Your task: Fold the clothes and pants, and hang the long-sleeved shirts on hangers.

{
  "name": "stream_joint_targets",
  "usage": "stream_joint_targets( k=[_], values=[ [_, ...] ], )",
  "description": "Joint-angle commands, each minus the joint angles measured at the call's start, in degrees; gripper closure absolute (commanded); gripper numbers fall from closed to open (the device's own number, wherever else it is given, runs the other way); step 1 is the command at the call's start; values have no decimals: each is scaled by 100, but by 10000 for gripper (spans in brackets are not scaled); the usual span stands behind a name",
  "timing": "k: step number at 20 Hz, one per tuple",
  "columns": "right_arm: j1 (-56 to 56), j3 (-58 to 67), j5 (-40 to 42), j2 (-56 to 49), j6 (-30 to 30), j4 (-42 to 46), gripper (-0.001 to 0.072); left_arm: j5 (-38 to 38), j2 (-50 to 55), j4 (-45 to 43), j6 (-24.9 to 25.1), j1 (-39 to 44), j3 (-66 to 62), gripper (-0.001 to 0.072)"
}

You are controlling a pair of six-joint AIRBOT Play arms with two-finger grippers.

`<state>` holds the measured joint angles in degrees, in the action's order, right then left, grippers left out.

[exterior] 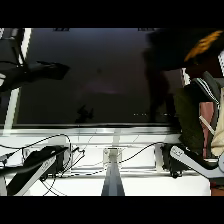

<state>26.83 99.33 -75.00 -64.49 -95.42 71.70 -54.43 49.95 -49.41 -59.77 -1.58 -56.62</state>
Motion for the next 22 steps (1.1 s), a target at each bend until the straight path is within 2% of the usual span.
stream_joint_targets(
  k=[1,4,5,9,13,14,15,16,17,18,20,22],
  values=[
    [1217,96,-605,852,-894,555,681,304,-372,-4,240,-7,-57,65],
    [2234,96,-761,1449,-1998,789,681,306,-376,-4,238,-7,-57,66],
    [2524,96,-745,1622,-2162,831,681,306,-372,-4,240,-7,-57,66],
    [3359,96,-846,2041,-2157,1211,681,306,-358,-4,238,-7,-55,66],
    [3639,96,-890,2162,-2159,1285,663,304,-361,0,234,0,-55,66],
    [3639,96,-894,2162,-2194,1311,633,304,-361,0,234,0,-55,65],
    [3639,96,-894,2149,-2361,1327,476,304,-361,0,234,0,-55,65],
    [3639,94,-872,2140,-2610,1366,259,304,-361,0,234,0,-55,65],
    [3637,94,-826,2133,-2822,1384,111,304,-361,0,234,0,-55,65],
    [3637,96,-772,2120,-2885,1379,89,304,-361,0,234,0,-55,65],
    [3637,94,-765,2083,-2881,1377,90,304,-361,0,234,0,-52,65],
    [3633,94,-782,2006,-2787,1357,115,304,-361,0,236,-2,-52,66]
  ],
)
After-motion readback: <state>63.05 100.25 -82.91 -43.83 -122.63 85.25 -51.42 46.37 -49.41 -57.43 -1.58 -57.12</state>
